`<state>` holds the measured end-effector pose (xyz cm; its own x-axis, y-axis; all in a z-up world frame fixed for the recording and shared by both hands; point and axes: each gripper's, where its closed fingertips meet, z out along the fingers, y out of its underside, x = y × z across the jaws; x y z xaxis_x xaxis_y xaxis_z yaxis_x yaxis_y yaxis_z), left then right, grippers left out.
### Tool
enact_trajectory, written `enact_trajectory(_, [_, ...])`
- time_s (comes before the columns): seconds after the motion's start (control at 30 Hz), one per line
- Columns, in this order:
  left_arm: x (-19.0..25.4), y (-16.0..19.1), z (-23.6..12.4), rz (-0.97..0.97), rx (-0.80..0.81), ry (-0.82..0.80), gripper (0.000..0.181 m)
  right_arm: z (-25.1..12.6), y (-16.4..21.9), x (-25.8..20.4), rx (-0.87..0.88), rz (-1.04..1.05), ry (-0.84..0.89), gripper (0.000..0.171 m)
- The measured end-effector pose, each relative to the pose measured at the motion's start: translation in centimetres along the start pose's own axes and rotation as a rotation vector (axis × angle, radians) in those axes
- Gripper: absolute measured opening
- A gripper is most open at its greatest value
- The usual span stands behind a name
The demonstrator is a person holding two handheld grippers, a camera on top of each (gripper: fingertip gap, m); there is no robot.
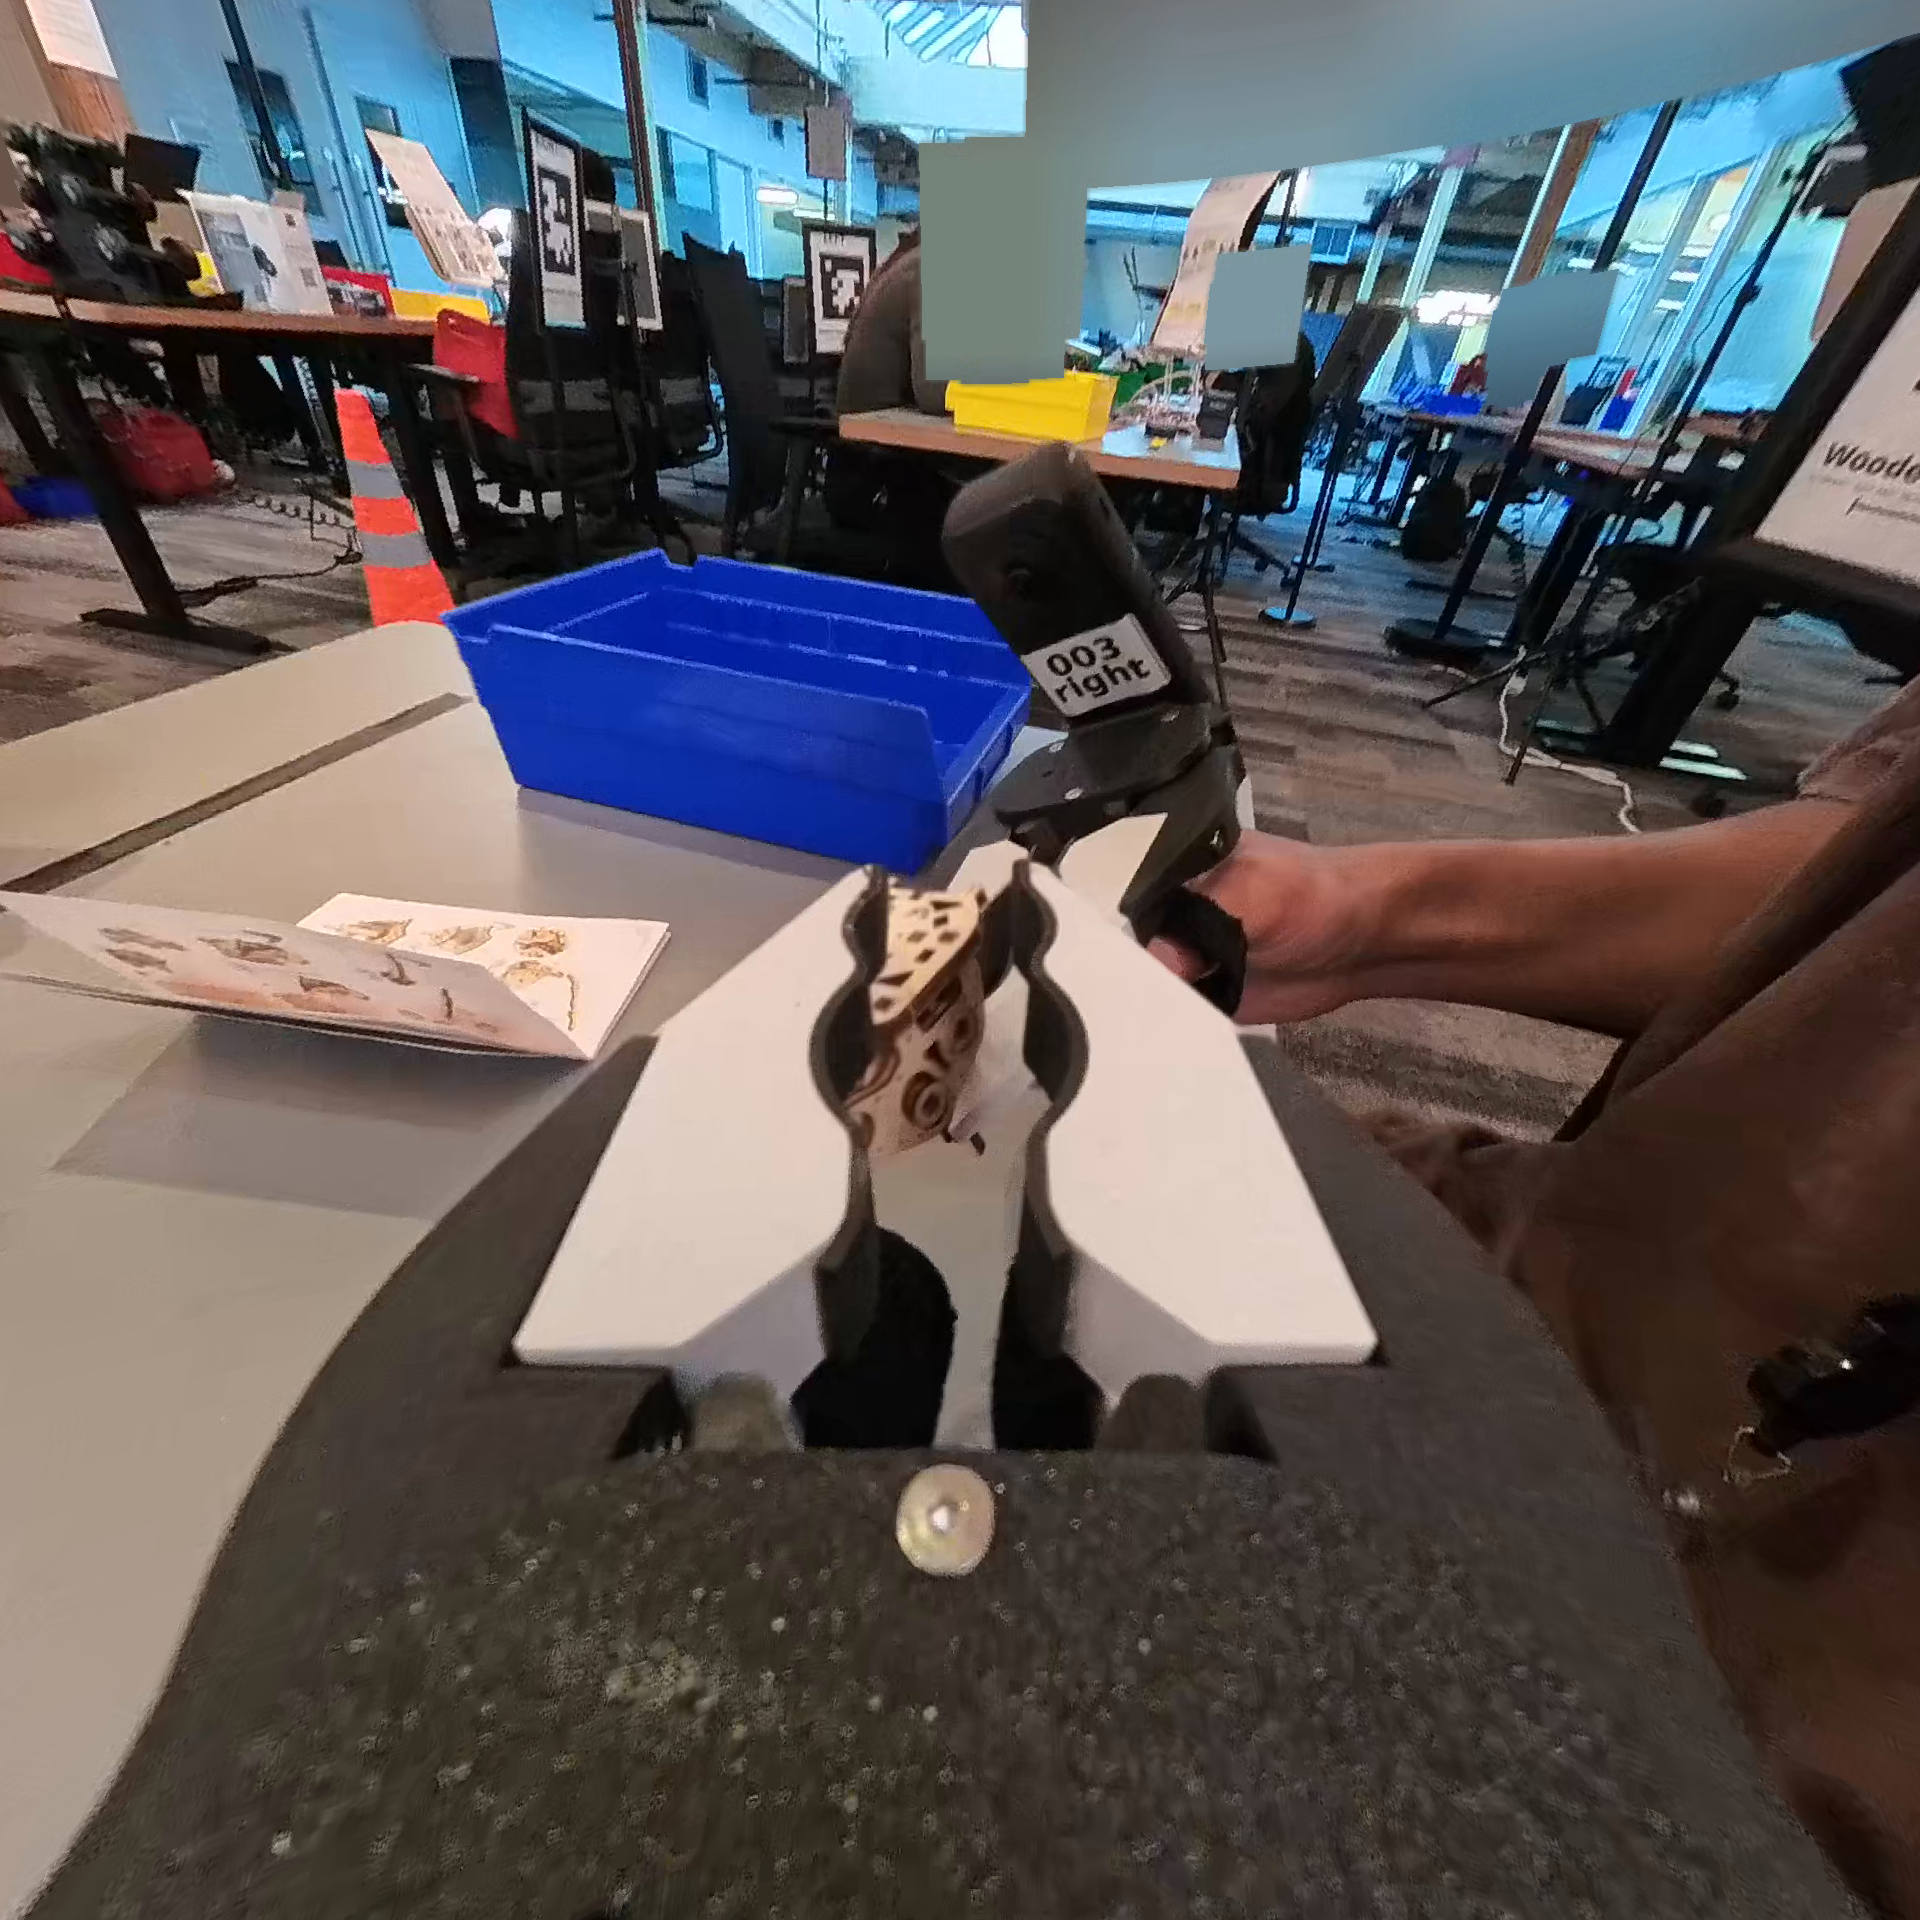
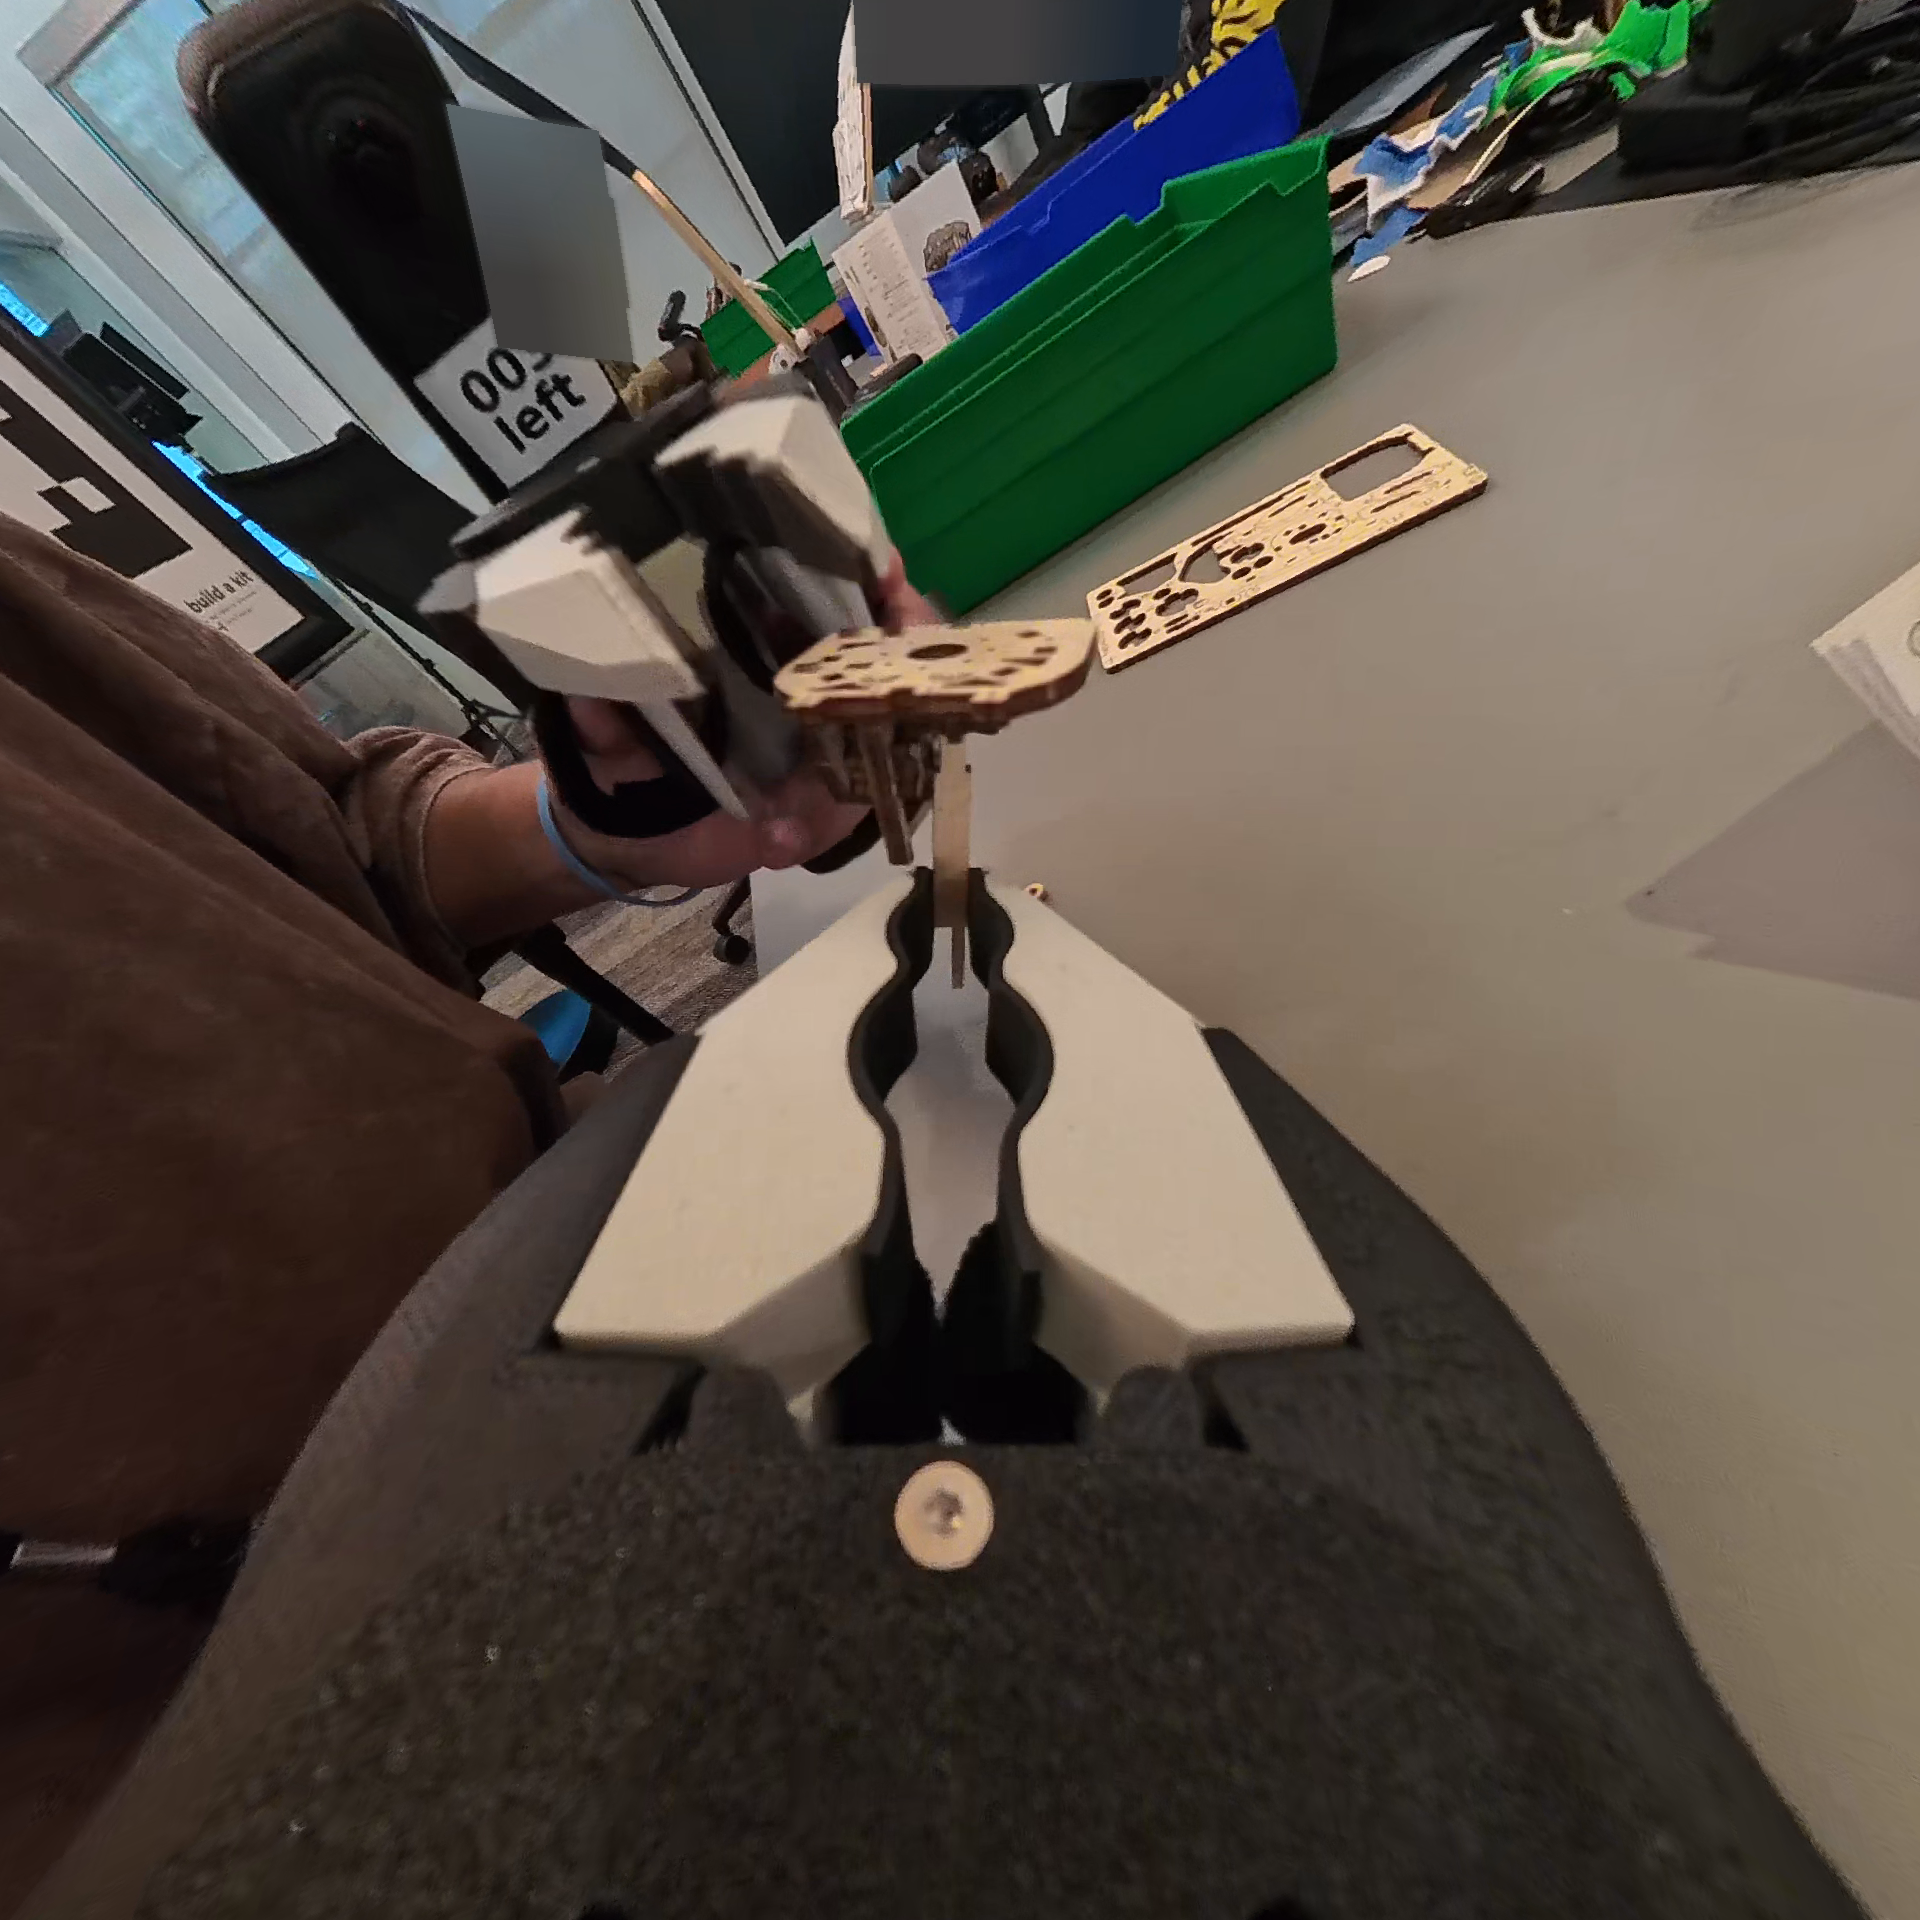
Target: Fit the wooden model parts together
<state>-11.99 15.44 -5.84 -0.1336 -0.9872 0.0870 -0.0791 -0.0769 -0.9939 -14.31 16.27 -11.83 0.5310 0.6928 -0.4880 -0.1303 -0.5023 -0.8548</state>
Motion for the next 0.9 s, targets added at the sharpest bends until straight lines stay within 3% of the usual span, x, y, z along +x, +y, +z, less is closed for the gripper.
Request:
enact_trajectory(0.3, [-1.0,-0.5,-0.6,0.008,-0.010,-0.038,0.023,-0.2,0.1,0.3,-0.014,-0.032,0.038,0.006])
enact_trajectory(0.53, [-1.6,2.1,0.3,-0.035,-0.152,-0.052,0.035,-0.2,0.6,1.5,-0.056,-0.083,0.135,0.006])
enact_trajectory(0.9, [-2.7,2.1,0.1,-0.160,-0.124,-0.097,0.056,-0.4,0.4,3.4,-0.060,-0.170,0.277,0.006])
